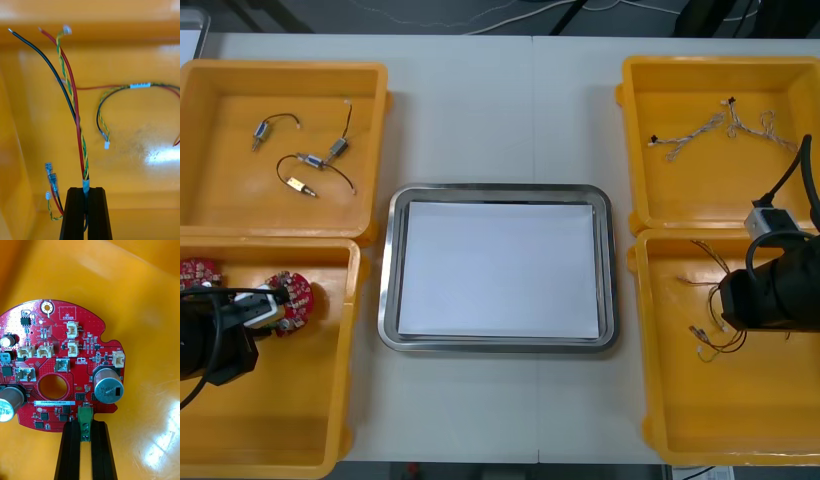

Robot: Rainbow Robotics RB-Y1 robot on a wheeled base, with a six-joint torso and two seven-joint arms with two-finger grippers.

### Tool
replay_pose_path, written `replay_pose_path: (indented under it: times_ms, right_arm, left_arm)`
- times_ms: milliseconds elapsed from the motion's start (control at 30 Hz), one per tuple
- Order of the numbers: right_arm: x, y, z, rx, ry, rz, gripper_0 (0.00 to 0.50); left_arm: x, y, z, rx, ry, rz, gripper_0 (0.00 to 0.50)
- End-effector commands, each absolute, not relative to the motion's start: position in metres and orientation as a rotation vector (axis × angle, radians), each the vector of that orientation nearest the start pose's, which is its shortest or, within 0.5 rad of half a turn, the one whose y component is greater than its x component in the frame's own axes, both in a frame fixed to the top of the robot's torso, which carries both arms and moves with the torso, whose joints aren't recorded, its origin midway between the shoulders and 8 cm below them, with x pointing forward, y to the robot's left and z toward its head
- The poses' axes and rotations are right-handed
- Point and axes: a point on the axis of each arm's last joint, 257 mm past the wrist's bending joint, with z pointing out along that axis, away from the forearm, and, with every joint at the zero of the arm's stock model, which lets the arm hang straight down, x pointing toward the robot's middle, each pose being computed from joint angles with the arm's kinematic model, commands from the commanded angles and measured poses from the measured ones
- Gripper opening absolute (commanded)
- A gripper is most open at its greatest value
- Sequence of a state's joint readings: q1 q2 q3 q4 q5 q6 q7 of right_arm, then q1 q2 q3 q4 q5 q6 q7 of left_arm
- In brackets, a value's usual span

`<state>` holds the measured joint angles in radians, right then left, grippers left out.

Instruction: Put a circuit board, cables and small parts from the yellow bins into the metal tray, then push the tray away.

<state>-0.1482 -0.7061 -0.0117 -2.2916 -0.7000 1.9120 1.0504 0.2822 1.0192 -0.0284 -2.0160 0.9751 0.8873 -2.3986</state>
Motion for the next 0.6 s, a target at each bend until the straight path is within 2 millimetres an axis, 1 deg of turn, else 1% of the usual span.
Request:
replay_pose_path:
  times_ms: [33, 167, 267, 400, 467, 500, 600]
  right_arm:
    - [0.369, -0.304, -0.178, -0.042, 2.651, -0.056, 0.000]
    - [0.371, -0.302, -0.166, -0.097, 2.619, -0.075, 0.000]
    - [0.372, -0.302, -0.157, -0.139, 2.594, -0.099, 0.000]
    - [0.372, -0.301, -0.147, -0.181, 2.565, -0.126, 0.000]
    - [0.373, -0.300, -0.143, -0.206, 2.555, -0.132, 0.000]
    - [0.373, -0.300, -0.143, -0.206, 2.555, -0.132, 0.000]
    - [0.374, -0.299, -0.138, -0.243, 2.549, -0.139, 0.000]
  left_arm:
    - [0.352, 0.370, -0.277, 1.417, 2.105, 0.253, 0.000]
    - [0.343, 0.377, -0.263, 1.420, 2.138, 0.255, 0.000]
    - [0.336, 0.376, -0.254, 1.400, 2.178, 0.205, 0.000]
    - [0.330, 0.372, -0.245, 1.345, 2.237, 0.149, 0.000]
    - [0.328, 0.365, -0.240, 1.301, 2.269, 0.121, 0.000]
    - [0.328, 0.365, -0.240, 1.301, 2.269, 0.121, 0.000]
    - [0.331, 0.362, -0.233, 1.220, 2.319, 0.101, 0.000]
